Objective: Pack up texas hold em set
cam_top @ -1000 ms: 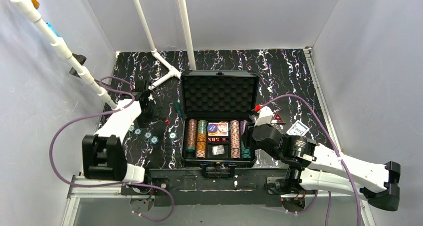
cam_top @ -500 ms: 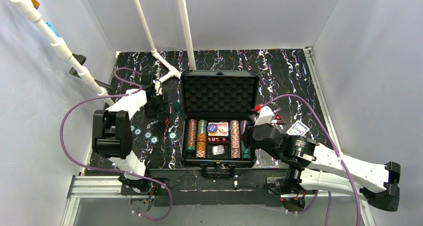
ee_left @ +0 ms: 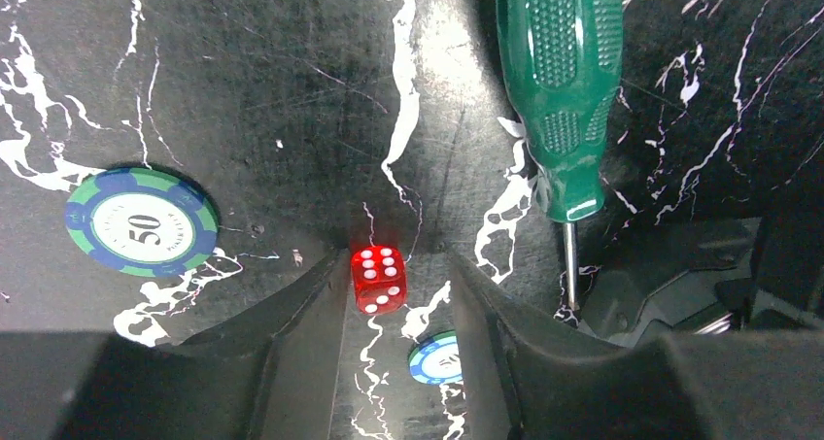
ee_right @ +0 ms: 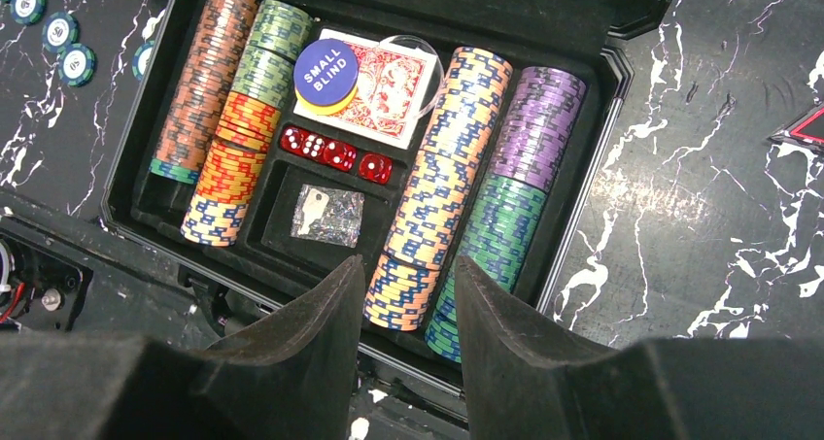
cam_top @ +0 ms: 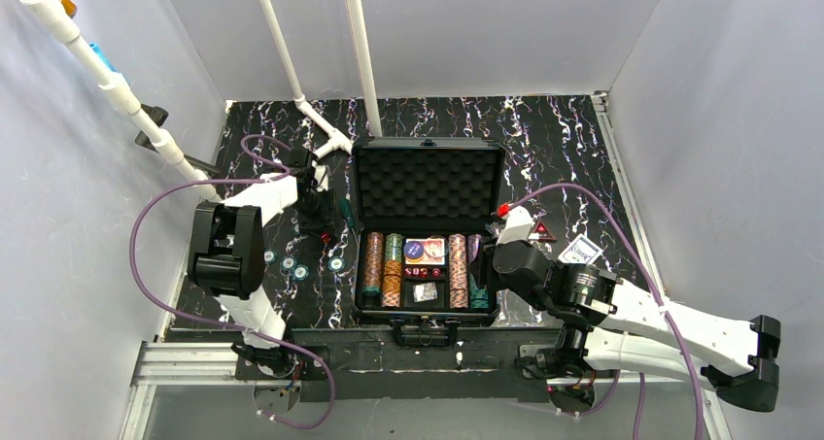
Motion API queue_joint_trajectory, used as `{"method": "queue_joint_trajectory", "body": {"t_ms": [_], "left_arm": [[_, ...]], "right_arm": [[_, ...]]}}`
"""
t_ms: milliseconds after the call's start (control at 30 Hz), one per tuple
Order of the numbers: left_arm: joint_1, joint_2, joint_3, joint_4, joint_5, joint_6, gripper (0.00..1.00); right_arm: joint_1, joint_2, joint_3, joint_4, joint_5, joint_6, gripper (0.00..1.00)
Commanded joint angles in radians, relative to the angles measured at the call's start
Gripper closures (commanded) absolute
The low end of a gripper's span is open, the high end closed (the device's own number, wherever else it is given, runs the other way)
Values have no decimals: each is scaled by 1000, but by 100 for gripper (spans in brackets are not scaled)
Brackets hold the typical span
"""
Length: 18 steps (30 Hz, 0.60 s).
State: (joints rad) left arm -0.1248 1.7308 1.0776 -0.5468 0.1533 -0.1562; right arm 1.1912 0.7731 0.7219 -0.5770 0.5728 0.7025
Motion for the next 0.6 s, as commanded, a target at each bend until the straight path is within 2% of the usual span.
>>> {"method": "queue_joint_trajectory", "body": {"t_ms": [0,133,333,400,467,567], "left_arm": [[-4,0,-6,-28,-42,10,59],[-4,21,7,-37,-56,7,69],[-4,-35,17,-106,-94,-27,100],[-5,-132,-2,-146,-70,-74,100],[-6,-313,-53,-161,27,-139,100],[-29,-534,-158,-96,281,-261,100]], "right_arm": [[-3,-15,31,17,16,-7,53],[-3,-16,33,17,15,-5,53],[-3,-21,39,5,17,-3,53],[-4,-28,43,-11,25,-2,54],[-4,-38,38,-18,37,1,53],[-5,-48,23,-5,41,7,53]]}}
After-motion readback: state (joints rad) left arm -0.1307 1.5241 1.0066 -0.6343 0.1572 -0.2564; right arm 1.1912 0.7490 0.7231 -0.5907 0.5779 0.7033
